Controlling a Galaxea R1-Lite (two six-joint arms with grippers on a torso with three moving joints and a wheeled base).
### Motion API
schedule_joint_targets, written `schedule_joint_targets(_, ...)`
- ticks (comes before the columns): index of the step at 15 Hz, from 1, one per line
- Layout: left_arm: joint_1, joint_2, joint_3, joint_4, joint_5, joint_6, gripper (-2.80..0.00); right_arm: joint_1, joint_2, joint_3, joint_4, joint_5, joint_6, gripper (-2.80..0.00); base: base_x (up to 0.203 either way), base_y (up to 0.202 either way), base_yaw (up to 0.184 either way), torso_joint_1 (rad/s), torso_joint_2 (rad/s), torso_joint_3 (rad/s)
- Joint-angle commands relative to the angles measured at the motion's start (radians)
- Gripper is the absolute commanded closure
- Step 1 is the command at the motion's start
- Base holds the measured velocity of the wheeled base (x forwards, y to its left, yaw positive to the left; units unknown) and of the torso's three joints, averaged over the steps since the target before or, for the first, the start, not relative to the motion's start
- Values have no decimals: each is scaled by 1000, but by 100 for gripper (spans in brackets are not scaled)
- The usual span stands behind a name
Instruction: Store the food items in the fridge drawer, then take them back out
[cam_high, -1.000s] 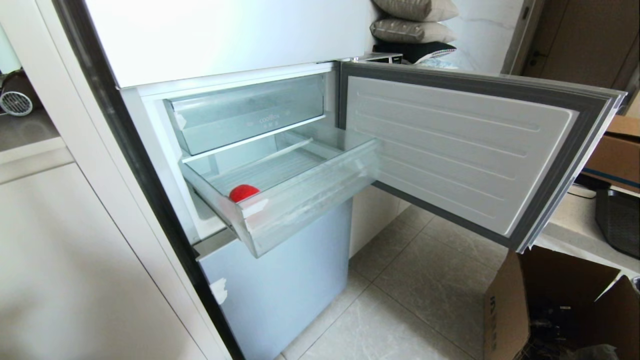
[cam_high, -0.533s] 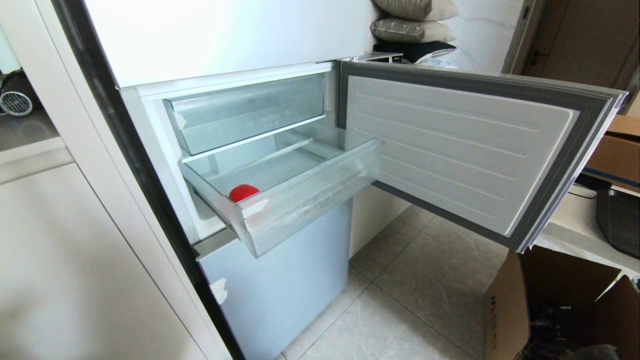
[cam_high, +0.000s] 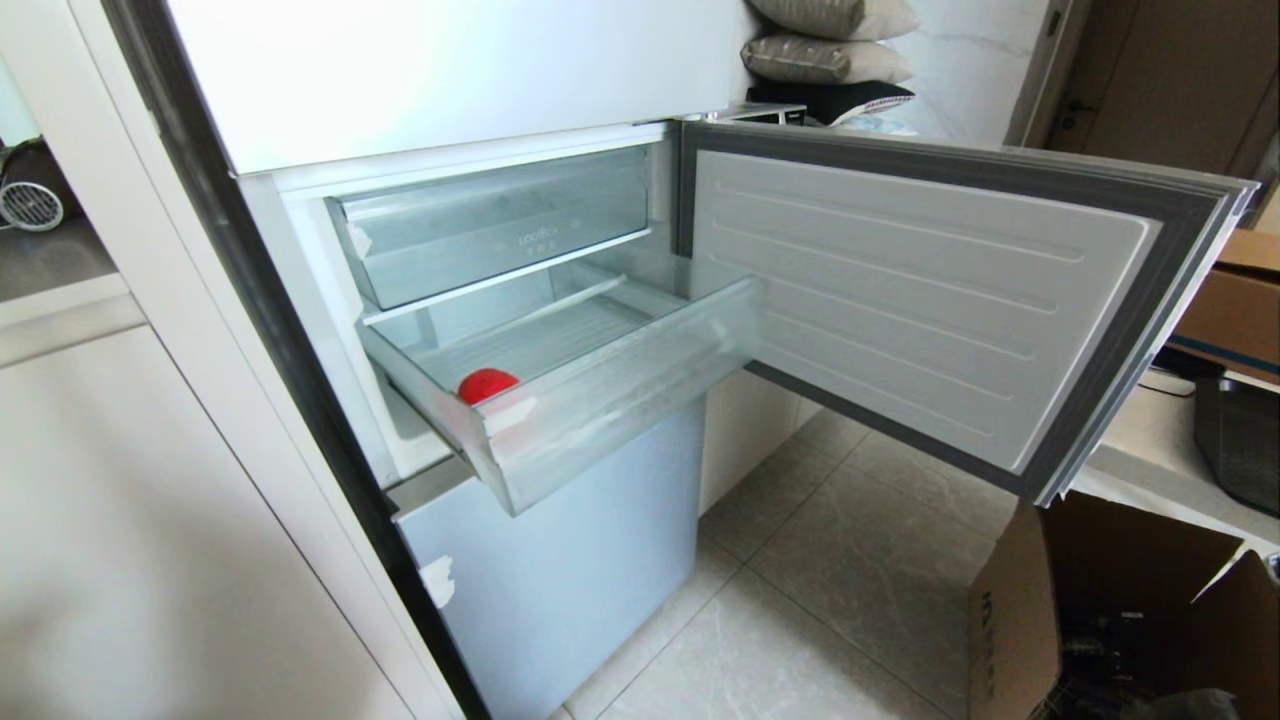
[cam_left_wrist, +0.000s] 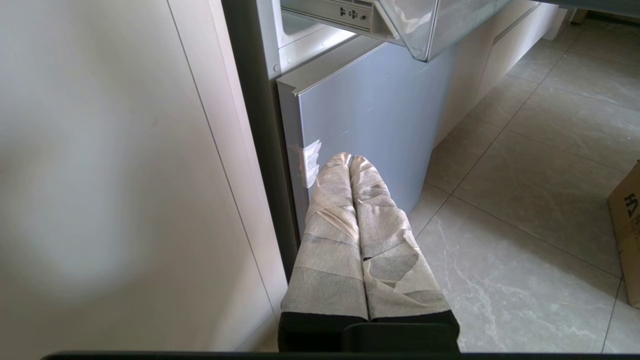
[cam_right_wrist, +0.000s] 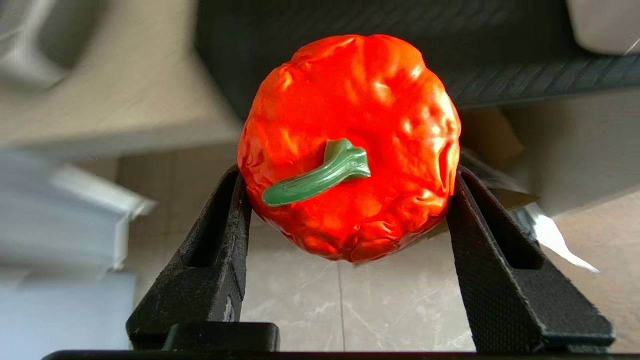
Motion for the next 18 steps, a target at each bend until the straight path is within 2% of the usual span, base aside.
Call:
schedule_joint_targets(1, 0, 0, -1, 0, 0, 0, 0, -93, 212, -117, -3, 23, -9, 0, 0, 0, 0, 0, 0, 0)
schedule_joint_targets(4, 0, 0, -1, 0, 0, 0, 0, -181, 353, -265, -4, 84, -23, 0, 0, 0, 0, 0, 0, 0)
schedule_joint_targets(7, 0, 0, 1, 0, 0, 0, 0, -233, 465, -397, -1, 98, -21, 0, 0, 0, 0, 0, 0, 0)
schedule_joint_targets(14, 0, 0, 0, -1, 0, 0, 0, -236, 537, -502, 2, 174, -39, 0, 0, 0, 0, 0, 0, 0)
schedule_joint_targets(15, 0, 0, 1, 0, 0, 0, 0, -236, 543, -509, 0, 174, -53, -280, 0, 0, 0, 0, 0, 0)
schedule_joint_targets(18, 0, 0, 1, 0, 0, 0, 0, -236, 550, -528, 0, 175, -50, -280, 0, 0, 0, 0, 0, 0)
